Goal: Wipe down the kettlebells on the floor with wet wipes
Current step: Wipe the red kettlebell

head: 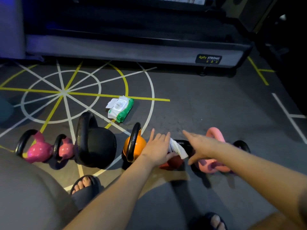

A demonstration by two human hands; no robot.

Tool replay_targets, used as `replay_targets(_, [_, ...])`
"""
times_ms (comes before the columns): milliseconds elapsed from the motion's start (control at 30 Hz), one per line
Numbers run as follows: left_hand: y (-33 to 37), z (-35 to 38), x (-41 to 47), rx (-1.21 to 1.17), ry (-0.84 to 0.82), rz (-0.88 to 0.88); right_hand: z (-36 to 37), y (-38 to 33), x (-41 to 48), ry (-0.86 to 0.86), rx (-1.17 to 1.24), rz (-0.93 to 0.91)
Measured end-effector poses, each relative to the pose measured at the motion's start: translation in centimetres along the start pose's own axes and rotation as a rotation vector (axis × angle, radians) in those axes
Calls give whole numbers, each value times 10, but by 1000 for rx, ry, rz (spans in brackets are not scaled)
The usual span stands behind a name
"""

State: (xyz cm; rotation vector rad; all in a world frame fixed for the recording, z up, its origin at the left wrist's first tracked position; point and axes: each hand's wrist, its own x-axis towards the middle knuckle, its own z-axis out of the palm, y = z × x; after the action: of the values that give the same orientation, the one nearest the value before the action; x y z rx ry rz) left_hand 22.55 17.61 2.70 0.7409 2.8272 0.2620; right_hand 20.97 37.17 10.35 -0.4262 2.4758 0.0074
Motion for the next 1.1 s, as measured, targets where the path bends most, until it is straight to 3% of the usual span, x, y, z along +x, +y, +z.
replay_targets(167, [0,-23,14,-224,-238,8,-21,35,-54,-78,-20,109])
replay_targets(267, [-1,-41,22,-256,-394,-1,-4,38,-34,-141,46,155])
replay_targets(367, [-2,-53,28,-390,-448,-82,5,25,-1,-73,45,81])
replay_targets(500, [2,-44,27,-167,-313,-21,20,26,12,-98,5,38])
replay_targets(567, [10,-31,36,-55,-241,-18,26,35,11,-17,16,22])
replay_targets(667, [29,-20,60,61,-241,-13,37,41,11,-12,52,37])
replay_targets(867, [53,1,61,113,-24,-44,41,29,25,-10,12,60])
replay_targets(1000, [13,9,35,175,163,61,41,24,38,63,100,47])
replay_targets(1100, [-13,22,16,125,269,-9,42,18,41,86,163,32])
